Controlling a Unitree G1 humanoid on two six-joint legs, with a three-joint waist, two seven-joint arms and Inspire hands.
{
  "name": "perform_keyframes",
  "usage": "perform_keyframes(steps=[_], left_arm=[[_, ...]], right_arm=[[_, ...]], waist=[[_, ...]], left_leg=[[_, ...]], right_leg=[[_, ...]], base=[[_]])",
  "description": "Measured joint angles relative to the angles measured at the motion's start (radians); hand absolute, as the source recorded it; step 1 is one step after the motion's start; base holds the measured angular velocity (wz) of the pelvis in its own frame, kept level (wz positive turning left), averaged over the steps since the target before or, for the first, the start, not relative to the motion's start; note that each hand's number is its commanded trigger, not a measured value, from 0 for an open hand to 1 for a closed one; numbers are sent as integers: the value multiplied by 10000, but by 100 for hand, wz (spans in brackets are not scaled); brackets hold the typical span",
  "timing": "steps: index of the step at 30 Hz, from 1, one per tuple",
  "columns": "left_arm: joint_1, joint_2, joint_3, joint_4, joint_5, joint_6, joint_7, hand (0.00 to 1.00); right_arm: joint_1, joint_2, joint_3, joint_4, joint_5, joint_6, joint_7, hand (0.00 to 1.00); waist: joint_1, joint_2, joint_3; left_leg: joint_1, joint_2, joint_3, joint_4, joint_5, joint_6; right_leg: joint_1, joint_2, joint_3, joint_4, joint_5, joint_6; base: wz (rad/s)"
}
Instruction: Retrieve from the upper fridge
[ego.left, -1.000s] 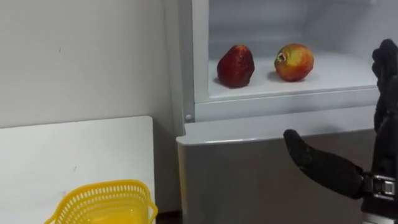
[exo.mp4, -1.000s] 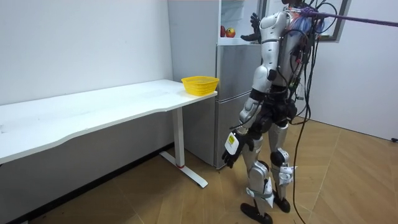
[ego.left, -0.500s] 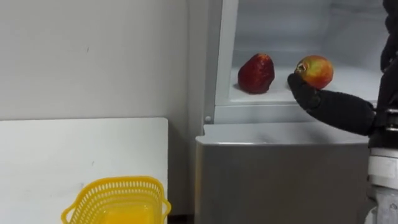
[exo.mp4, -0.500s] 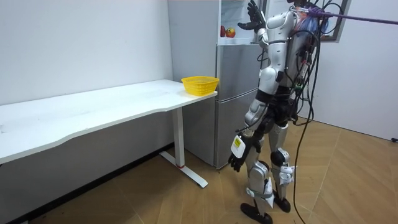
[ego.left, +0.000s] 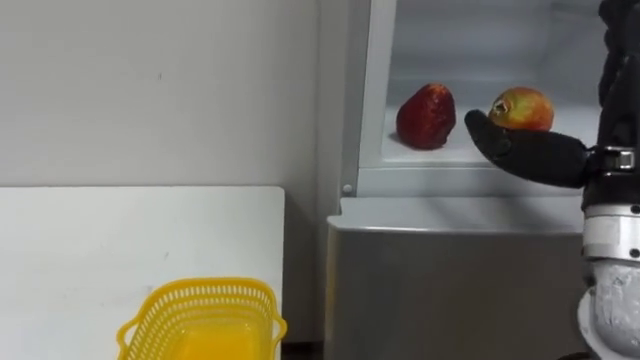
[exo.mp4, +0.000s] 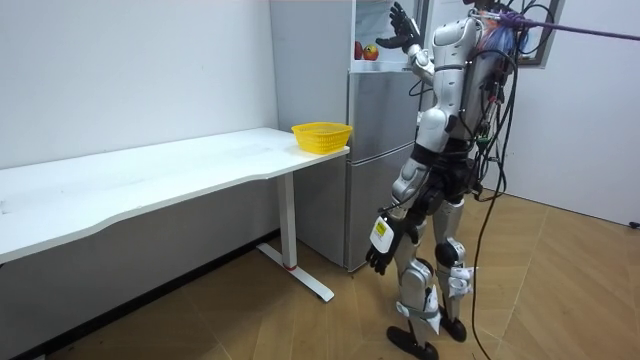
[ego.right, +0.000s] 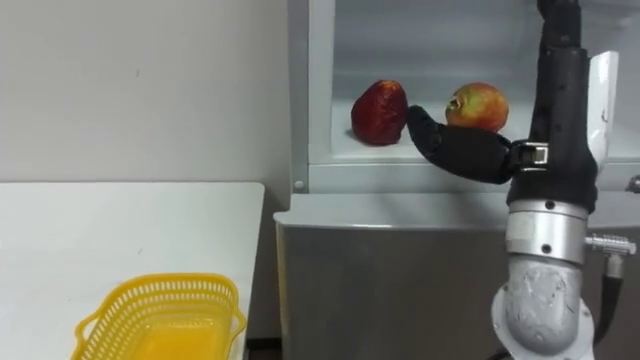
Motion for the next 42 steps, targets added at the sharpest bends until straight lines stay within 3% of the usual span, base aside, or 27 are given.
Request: perform_keyframes(steps=[8,11,15,18,28,37,42], left_arm=[[199,65,38,-571,6,138,-60,0],[204,99,81,-633,7,147,-59,0],[277,189,92,-698,4,148,-47,0],[291,306,92,-696,7,148,-46,0],[331,343,175,-690,6,294,-70,0],[252,359,205,-705,7,361,-313,0],[166,361,205,-1009,6,505,-459,0]], right_arm=[[-633,-698,321,683,358,496,550,0],[-691,-750,418,879,446,696,761,0],[-786,-750,482,1155,740,700,916,0],[-1055,-752,674,1353,792,703,1004,0],[-1533,-820,802,1392,788,700,1181,0],[-1753,-1150,1002,2604,662,903,1814,0],[-1981,-1530,1167,2982,834,922,2399,0]], waist=[[85,-140,16],[142,-218,24],[299,-274,20],[289,-362,72],[353,-446,24],[475,-488,-8],[487,-562,-13]], left_leg=[[-27,-12,-66,4,9,-5],[-50,-11,-112,11,11,-7],[-51,-11,-112,22,16,-10],[-94,3,-115,55,27,-16],[-301,3,-275,187,26,-16],[-323,2,-312,204,30,-20],[-327,4,-318,302,30,-20]], right_leg=[[13,-23,-256,-16,0,1],[10,-23,-307,-20,0,1],[14,-24,-313,-19,0,1],[6,-29,-456,-18,0,0],[10,-38,-775,-10,17,-22],[-8,-37,-783,-6,16,-23],[7,-44,-797,-6,17,-23]], base=[[3],[0],[0],[0],[7],[0],[1]])
